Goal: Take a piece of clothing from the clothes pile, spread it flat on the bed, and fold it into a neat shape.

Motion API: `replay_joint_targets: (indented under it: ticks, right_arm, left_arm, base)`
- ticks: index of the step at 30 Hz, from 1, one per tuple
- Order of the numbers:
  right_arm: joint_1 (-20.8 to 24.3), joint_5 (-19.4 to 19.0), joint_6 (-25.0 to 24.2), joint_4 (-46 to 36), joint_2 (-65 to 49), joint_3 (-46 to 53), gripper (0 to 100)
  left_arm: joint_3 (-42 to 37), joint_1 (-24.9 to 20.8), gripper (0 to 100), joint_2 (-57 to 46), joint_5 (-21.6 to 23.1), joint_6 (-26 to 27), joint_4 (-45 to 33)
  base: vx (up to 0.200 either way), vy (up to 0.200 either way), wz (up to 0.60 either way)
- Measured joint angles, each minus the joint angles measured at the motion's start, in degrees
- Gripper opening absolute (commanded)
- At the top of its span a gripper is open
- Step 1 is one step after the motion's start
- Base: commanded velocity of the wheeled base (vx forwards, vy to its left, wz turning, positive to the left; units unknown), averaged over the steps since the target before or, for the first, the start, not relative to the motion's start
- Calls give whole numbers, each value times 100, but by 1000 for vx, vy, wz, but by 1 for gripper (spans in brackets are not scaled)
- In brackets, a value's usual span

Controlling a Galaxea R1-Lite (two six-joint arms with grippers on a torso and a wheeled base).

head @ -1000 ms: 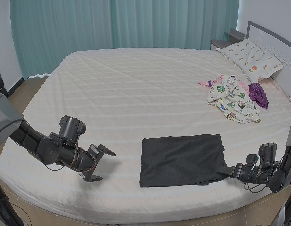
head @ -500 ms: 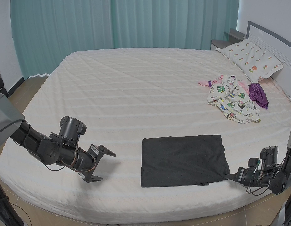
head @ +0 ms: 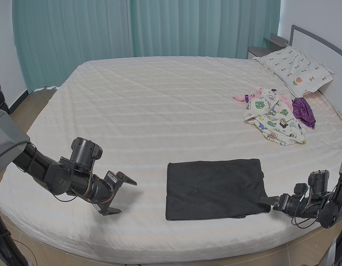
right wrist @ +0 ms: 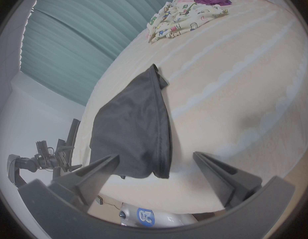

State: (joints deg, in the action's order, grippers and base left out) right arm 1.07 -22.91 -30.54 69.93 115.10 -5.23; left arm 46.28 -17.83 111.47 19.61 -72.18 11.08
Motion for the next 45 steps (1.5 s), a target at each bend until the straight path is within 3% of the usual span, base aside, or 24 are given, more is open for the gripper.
replay_joint_targets:
  ticks: [12, 22, 30, 36, 45]
  right_arm:
    - [-236, 13, -512, 55, -212, -325, 100]
    - [-302, 16, -521, 52, -215, -386, 100]
    - [-302, 17, -516, 55, -232, -367, 100]
    - [-285, 16, -518, 52, -238, -350, 100]
    - [-255, 6, -510, 55, -223, -334, 100]
  left_arm:
    - [41, -171, 100, -41, -2, -11, 16]
    - [121, -385, 100, -52, -2, 28, 33]
    - [245, -446, 100, -69, -244, 102, 38]
    - [385, -443, 100, -78, -873, 883, 41]
    - [479, -455, 100, 73, -957, 2571, 230]
  base:
    - [0, -133, 0]
    - [0, -200, 0]
    - [0, 0, 0]
    - [0, 0, 0]
    - [0, 0, 0]
